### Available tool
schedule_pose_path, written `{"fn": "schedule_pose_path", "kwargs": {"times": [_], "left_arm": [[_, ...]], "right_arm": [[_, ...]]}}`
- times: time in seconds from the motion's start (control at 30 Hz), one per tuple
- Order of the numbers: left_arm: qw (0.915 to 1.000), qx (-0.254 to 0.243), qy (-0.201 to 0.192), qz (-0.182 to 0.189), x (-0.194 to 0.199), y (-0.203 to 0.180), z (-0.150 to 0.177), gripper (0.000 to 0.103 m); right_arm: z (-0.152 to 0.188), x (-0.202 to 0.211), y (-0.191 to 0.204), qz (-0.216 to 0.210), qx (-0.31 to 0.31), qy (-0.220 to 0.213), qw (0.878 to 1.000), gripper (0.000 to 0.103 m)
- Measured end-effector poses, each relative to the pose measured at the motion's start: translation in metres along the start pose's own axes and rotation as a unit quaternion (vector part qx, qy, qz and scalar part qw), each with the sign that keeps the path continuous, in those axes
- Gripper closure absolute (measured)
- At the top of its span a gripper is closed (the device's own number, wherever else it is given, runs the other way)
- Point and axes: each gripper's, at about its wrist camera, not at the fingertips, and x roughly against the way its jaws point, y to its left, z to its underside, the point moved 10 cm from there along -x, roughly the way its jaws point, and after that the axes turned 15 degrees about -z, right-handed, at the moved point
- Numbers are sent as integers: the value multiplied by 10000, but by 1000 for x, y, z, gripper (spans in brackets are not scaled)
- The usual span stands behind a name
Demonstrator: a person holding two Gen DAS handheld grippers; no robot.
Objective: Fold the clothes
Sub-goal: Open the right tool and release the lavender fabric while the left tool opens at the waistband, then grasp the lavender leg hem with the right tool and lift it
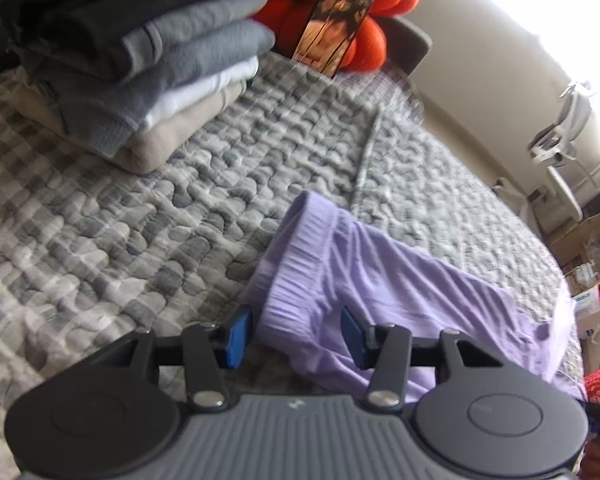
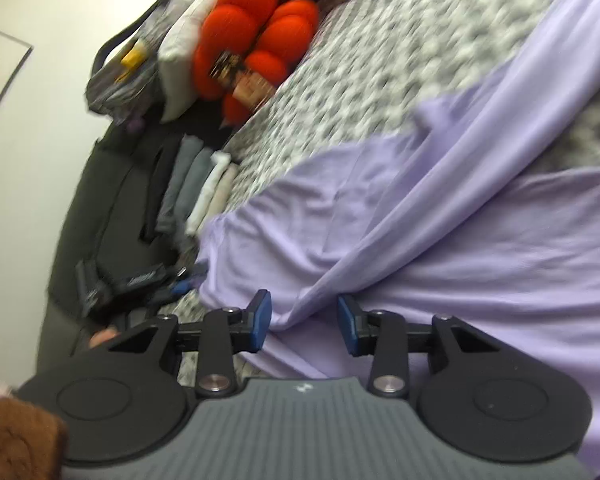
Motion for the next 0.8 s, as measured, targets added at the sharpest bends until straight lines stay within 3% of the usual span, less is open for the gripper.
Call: {"fn": "schedule_pose_path", "kwargs": {"times": [0.13, 0.3, 0.57, 0.7, 0.8], "left_arm": [[9997, -143, -64, 179, 26, -10, 3, 49], [9952, -681, -100, 700, 64, -55, 3, 42], [9685, -1725, 468, 1734, 91, -177, 40, 37], [9597, -1941, 698, 1910, 68, -232, 60, 38], [9576, -2086, 775, 1829, 43, -260, 73, 39]], "right_arm": [[-7, 31, 8, 732, -45, -583, 9956, 62], [-12, 71, 21, 1565, -75, -1238, 9799, 62], [-38, 104, 32, 1940, -217, -1947, 9612, 62], [-61, 97, 19, 2172, -250, -2057, 9539, 62], [-79, 93, 1, 2215, -424, -2142, 9504, 62]]}}
